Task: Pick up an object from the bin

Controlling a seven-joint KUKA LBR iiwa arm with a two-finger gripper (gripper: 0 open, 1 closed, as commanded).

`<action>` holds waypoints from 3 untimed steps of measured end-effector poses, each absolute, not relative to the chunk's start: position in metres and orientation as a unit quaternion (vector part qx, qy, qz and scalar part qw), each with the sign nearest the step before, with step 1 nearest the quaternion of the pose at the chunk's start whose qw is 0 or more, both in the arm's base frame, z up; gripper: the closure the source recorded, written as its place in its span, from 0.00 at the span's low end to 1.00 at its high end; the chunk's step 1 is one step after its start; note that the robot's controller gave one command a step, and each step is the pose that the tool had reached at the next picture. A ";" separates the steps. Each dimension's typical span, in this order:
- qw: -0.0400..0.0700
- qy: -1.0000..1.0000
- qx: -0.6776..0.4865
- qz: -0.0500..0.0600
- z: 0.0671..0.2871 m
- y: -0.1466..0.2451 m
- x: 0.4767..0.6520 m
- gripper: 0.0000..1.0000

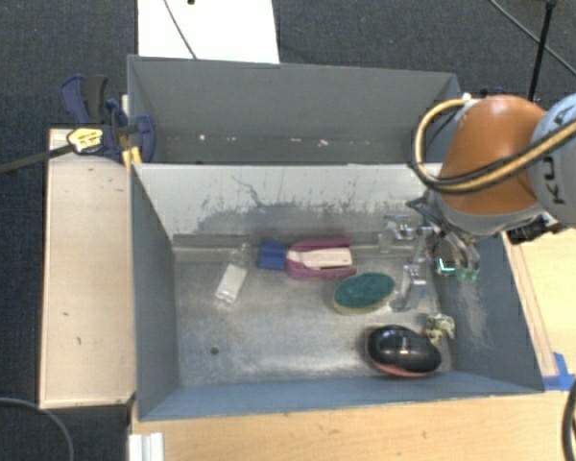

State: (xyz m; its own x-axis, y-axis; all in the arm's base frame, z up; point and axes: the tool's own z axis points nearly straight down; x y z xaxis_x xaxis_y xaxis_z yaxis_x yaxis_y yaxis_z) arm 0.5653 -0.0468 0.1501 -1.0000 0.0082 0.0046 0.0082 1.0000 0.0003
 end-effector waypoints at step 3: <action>-0.004 -1.000 -0.031 0.000 0.205 -0.027 0.520 1.00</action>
Offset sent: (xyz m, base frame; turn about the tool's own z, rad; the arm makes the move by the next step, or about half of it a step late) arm -0.0069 0.0134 -0.0801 0.0696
